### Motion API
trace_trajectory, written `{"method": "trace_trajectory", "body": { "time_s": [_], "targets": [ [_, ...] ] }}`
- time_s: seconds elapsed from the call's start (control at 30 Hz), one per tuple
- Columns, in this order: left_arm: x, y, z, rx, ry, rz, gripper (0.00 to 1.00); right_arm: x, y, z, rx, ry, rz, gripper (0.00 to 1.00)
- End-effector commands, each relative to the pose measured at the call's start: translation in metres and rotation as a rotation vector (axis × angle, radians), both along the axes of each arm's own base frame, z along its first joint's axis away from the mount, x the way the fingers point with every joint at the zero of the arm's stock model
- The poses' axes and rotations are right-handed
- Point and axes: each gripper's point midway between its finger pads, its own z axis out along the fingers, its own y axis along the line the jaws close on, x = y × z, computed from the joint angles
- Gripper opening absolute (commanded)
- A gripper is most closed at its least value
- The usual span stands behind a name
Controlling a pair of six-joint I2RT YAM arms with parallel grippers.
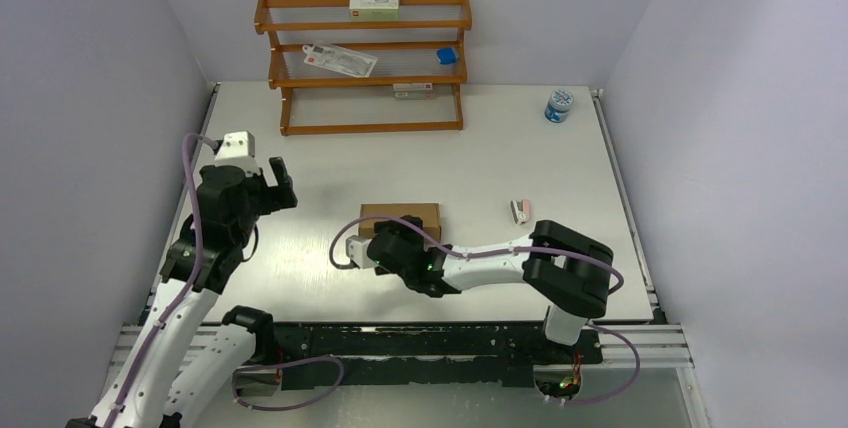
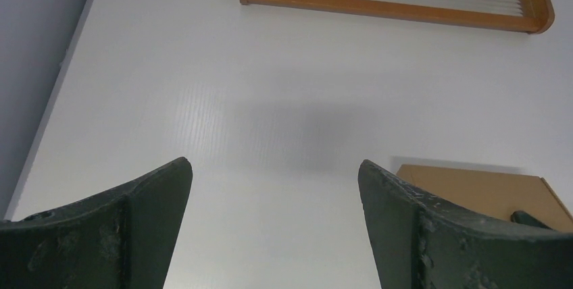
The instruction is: Fold the paper box
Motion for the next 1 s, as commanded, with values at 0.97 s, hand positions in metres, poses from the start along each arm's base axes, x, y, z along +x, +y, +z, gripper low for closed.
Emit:
{"method": "trace_trajectory", "body": {
  "time_s": [0.97],
  "targets": [
    [-0.034,0.013,0.035,-0.039,-0.231,0.065,0.97,0.077,-0.181,0.113,1.189,0.099,-1.06,1.0]
  ]
}}
